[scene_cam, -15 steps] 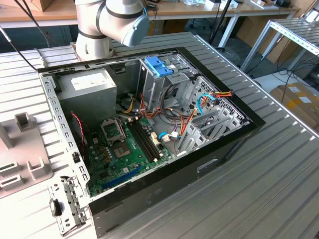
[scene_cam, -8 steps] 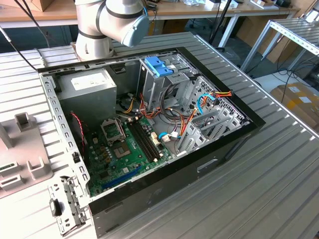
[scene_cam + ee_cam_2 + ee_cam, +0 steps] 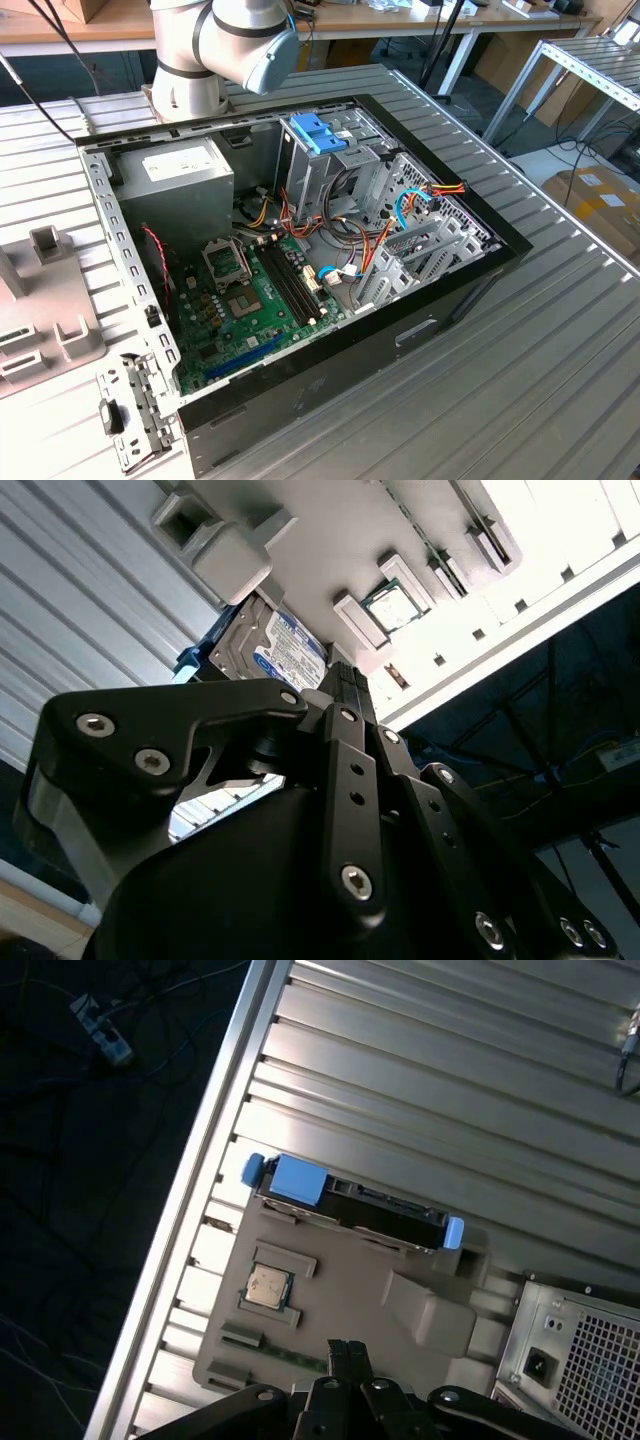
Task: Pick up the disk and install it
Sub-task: 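Pick up the disk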
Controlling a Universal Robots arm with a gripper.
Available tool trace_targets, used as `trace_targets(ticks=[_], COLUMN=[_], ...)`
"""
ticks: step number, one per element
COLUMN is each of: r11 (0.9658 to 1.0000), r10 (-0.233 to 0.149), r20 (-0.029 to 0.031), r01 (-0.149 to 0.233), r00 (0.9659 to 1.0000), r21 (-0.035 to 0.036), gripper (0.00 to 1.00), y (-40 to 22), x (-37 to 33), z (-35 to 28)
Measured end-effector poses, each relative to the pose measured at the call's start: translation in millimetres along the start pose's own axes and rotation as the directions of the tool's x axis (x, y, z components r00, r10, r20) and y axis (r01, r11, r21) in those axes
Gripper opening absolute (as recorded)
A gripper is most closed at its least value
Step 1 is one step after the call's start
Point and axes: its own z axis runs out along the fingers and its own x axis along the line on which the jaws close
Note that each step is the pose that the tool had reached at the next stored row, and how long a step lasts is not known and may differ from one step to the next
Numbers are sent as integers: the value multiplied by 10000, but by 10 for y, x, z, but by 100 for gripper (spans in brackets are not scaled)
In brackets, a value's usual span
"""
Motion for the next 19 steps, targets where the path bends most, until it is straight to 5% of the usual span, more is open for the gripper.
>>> trace_targets(ticks=[19], r11=[9945], r10=[-1051], r20=[-46], r01=[1051], r00=[9944], r21=[-28], gripper=[11], y=[0], x=[0], z=[0])
